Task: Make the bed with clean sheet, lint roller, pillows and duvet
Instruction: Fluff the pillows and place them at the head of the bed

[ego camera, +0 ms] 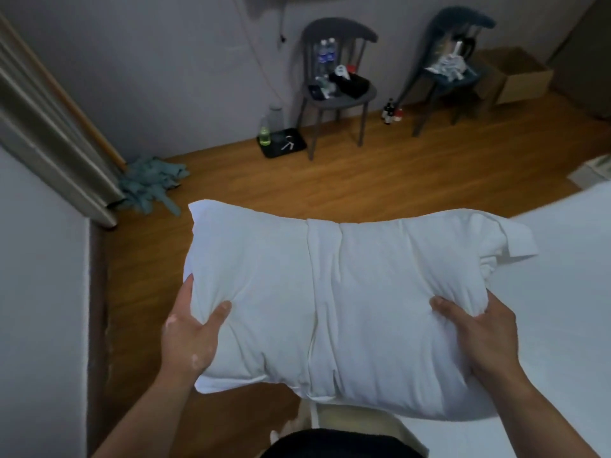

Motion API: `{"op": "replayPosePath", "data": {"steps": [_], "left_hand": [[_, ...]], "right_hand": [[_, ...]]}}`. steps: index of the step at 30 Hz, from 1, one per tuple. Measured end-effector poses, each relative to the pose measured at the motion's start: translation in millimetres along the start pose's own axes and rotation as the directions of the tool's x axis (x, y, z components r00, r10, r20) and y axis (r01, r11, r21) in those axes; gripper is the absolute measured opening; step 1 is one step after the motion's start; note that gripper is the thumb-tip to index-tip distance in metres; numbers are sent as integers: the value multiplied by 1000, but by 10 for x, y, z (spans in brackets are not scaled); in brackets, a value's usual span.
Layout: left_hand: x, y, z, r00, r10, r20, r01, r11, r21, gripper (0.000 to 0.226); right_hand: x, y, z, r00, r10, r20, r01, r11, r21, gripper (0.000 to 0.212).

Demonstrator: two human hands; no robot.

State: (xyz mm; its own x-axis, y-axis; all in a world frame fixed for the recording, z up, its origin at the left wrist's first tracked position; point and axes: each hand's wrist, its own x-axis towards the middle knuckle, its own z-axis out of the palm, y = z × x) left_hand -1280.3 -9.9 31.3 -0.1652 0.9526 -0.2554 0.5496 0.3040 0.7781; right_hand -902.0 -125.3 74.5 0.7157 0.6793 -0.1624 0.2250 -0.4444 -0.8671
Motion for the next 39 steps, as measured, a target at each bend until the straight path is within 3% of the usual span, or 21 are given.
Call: {"op": "replayPosePath", "data": {"steps": [4,11,16,19,24,27,31,36,39], "left_hand": [[579,8,-164,994,-94,-56,92,995,-38,75],[2112,395,-358,985,-156,-79,162,984,71,74],[3293,786,-528,978,-168,-123,182,977,110,92],[3965,1118,-389,982,-142,-126,155,982,104,91],[5287,1750,237,999,-40,11,38,985,168,85],[6113,2338,737,983,55,174,-90,975,203,83],[6911,3305,1540,901,205,382,-285,944,165,82],[7322,4403,2763,709,365,603,-530,840,115,80],[7434,4960,3580,601,435,670,-622,782,50,78]], "right_hand": [[538,-387,709,997,-11,81,12,1000,-19,38],[1728,-972,2015,984,19,174,-32,997,76,36],[2575,-1568,2758,975,7,222,-26,996,83,35],[3083,-1874,3065,978,-13,209,-6,996,94,33],[3883,-2161,3420,984,-17,177,8,999,54,24],[4272,-2257,3543,999,23,49,-25,998,49,27],[4731,-2278,3408,965,154,-212,-141,987,72,30],[5262,-2046,2955,826,334,-455,-274,942,194,25],[5798,-1856,2679,755,408,-513,-308,912,272,22]]}}
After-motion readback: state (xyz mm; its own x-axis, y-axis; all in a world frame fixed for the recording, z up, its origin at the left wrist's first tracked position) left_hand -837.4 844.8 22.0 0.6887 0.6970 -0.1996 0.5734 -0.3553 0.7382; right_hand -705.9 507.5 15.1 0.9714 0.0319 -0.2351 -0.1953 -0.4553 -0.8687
